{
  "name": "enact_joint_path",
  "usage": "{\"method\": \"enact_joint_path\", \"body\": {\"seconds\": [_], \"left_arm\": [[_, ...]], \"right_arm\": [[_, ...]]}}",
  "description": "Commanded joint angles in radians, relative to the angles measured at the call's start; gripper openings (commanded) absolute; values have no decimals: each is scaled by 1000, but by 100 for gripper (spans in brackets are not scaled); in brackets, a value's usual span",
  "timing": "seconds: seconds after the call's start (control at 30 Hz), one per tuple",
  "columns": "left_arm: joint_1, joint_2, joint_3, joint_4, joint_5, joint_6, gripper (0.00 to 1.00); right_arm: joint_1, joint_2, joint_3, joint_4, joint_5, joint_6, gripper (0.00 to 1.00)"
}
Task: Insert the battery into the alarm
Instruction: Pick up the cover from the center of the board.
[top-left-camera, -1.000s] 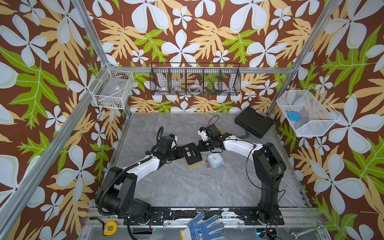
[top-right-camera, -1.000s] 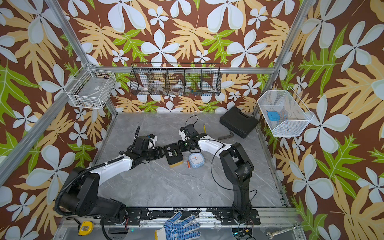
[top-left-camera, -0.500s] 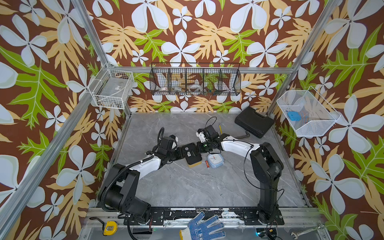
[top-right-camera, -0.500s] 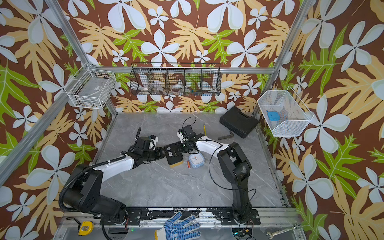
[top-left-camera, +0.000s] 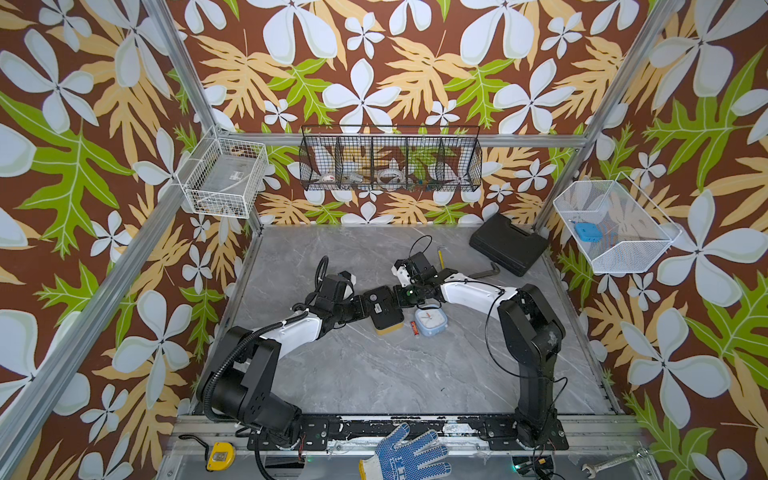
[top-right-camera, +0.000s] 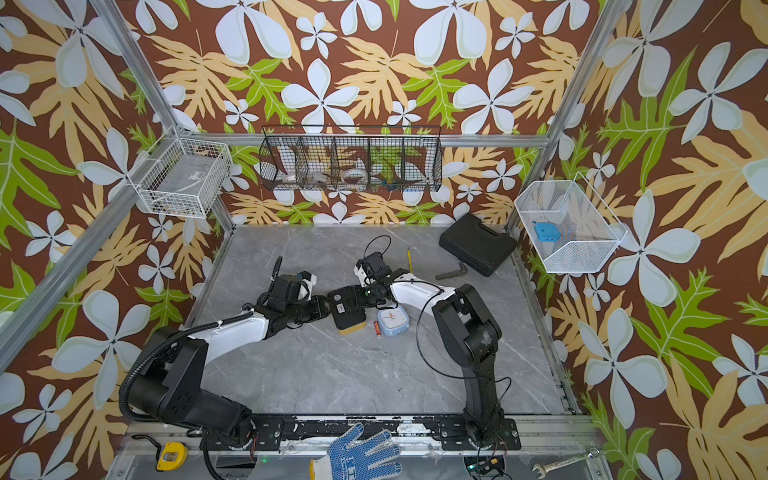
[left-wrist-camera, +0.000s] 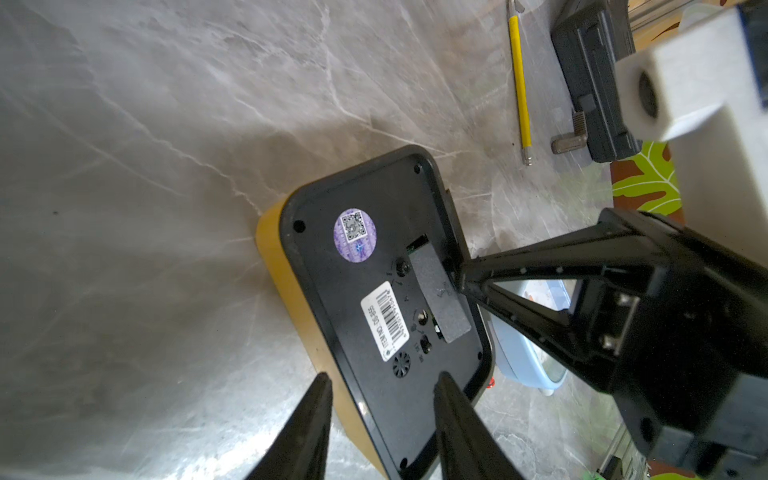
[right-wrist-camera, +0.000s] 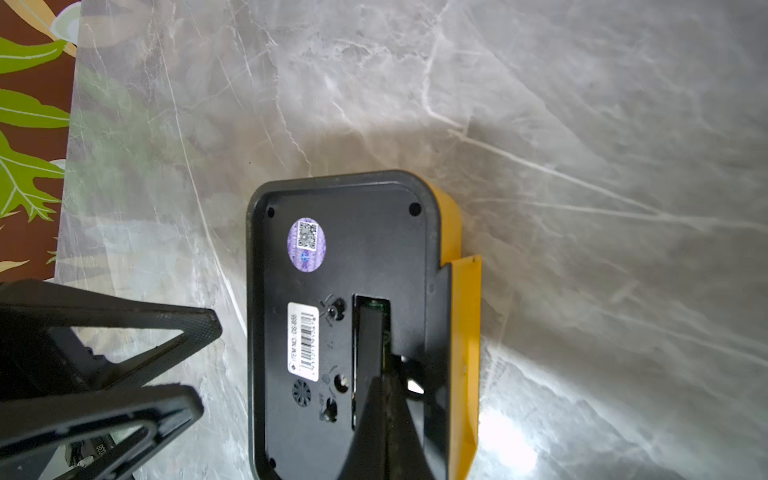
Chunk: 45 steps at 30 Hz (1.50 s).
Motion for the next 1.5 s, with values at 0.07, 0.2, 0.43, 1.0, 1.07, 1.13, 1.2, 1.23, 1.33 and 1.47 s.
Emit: {"method": "enact_joint_path", "body": {"seconds": [0.07,0.2,0.43,1.0,1.07,1.13,1.2,1.23,1.33,1.47], "left_arm": [[2,21,4,30,29,-1,43],[2,57,24,29,48,3,46],[2,35,79,-30,-62,9,54],[-58,214,381,-166,-48,40,46],[-58,241,399,-174,-31,40,46],[-59,270,417,-181,-16,40,46],[-58,295,434,-191,-12,40,46],[-58,307,441,-193,-8,40,46],[-58,331,458,-194,-10,38,46],[-58,356,480,-203,-31,40,46]], "right_arm": [[1,-15,-7,19,8,1,0],[-3,-39,-23,45,8,-7,0],[-3,-68,-34,44,12,-13,0],[-90,-200,-139,75,33,-15,0],[-101,-209,-151,77,34,-17,0],[-108,-213,-160,79,35,-19,0],[-108,-214,-162,75,38,-24,0],[-110,-214,-162,74,39,-25,0],[-110,-209,-161,76,38,-27,0],[-111,-199,-154,74,32,-28,0]]}}
